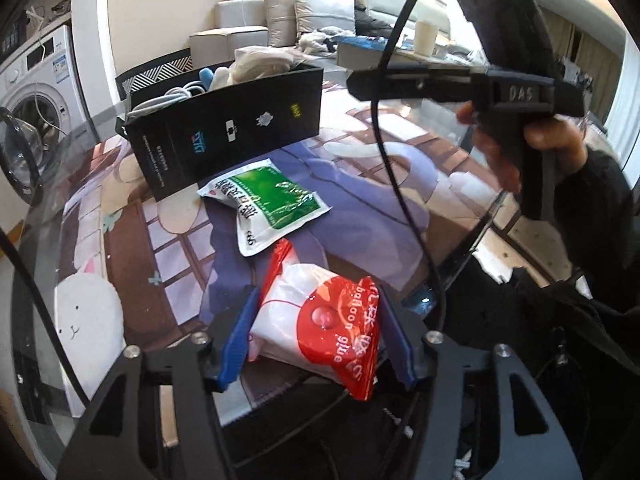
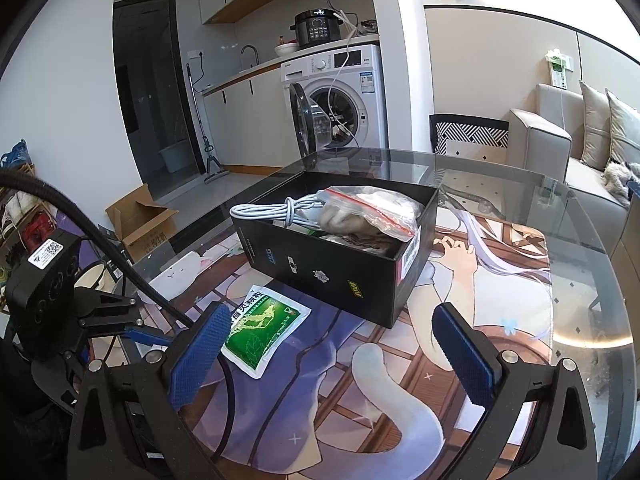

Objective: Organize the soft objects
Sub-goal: 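Lift the red-and-white packet with left tool while right tool reaches to the green packet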

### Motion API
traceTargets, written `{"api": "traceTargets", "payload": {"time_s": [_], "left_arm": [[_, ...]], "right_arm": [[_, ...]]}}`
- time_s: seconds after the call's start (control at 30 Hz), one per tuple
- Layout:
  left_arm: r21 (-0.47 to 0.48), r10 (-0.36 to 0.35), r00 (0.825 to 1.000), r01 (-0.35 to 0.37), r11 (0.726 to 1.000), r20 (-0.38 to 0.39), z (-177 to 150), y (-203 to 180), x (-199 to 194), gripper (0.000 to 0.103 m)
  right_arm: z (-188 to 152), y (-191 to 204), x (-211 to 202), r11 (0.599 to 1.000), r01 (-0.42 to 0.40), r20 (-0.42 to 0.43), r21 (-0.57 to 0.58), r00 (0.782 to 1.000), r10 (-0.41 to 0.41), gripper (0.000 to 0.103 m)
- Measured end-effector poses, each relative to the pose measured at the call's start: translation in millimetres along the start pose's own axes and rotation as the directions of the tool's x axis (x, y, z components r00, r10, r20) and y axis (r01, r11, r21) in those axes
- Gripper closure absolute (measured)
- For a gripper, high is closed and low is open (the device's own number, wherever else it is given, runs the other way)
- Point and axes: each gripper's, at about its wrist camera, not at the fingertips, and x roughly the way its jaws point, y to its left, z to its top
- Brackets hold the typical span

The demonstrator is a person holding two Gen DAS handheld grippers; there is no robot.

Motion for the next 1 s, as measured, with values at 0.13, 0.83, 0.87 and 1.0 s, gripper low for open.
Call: {"api": "traceTargets", "payload": {"time_s": [0.13,0.83,0.87,1.0], "left_arm": [[-0.022,-0.004,0.999,0.005,1.0,0.039,4,5,-8,0.048],[-0.193,0.186,0.968,-0.153,0.969,0.169,18,68,-28,0.048],[-0.201,0.193,0.966,-0.157,0.967,0.171,17,71,-29,0.048],[-0.237,0.22,0.96,-0.176,0.955,0.172,13,81,-31,0.048]], "right_arm": [[0,2,4,1.0,-0.008,-0.008,0.001,1.0,0.008,0.001],[-1,30,71,1.0,0.013,-0.219,0.026,0.976,-0.007,0.001],[-1,34,76,1.0,0.014,-0.231,0.02,0.973,-0.009,0.001],[-1,49,94,0.999,0.033,-0.269,-0.008,0.963,-0.034,0.001]]}}
